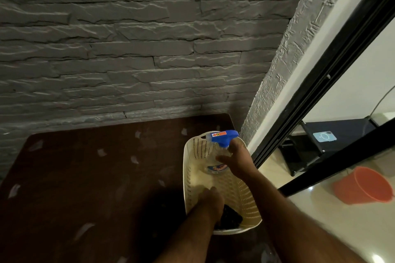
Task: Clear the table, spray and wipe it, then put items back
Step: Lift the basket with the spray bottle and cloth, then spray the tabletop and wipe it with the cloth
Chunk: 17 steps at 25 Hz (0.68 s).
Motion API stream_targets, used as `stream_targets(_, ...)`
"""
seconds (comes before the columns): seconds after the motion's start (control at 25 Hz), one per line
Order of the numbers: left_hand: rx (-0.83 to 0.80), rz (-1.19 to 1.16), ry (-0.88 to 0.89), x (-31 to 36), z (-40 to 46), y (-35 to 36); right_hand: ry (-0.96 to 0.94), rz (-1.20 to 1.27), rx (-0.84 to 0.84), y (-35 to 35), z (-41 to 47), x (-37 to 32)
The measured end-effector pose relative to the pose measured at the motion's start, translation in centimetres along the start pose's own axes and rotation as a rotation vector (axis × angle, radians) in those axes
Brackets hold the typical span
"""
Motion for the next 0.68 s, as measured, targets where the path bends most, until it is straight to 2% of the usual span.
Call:
stream_targets(0.12, 0.015, 0.016, 0.017, 0.0, -0.3, -0.7, -0.002, -0.017, -0.011, -0.3, -0.3, -0.1)
stream_targets(0.4, 0.243, -0.018, 0.097, -0.5, -2.4, -3.4, -0.072, -0.003, -0.007, -1.4, -1.6, -2.1)
stream_targets(0.56, 0.377, -0.521, 0.131, -1.4, -4.9, -5.8, -0.115, 0.054, 0.042, -3.7, -1.9, -4.7)
stream_targets(0.68, 0.610, -0.921, 0.120, -2.7, -7.3, -8.7, -0.174, 0.103, 0.057, -5.2, -2.4, -8.4)
Point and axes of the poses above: each hand's wrist, its own z-axis towards the middle knuckle, its own y-axis out of the palm, x = y × z, the point moved 2 cm from there along z, towards the middle knuckle, and after that the axes turned 14 degrees about y, right-handed, at the moved point
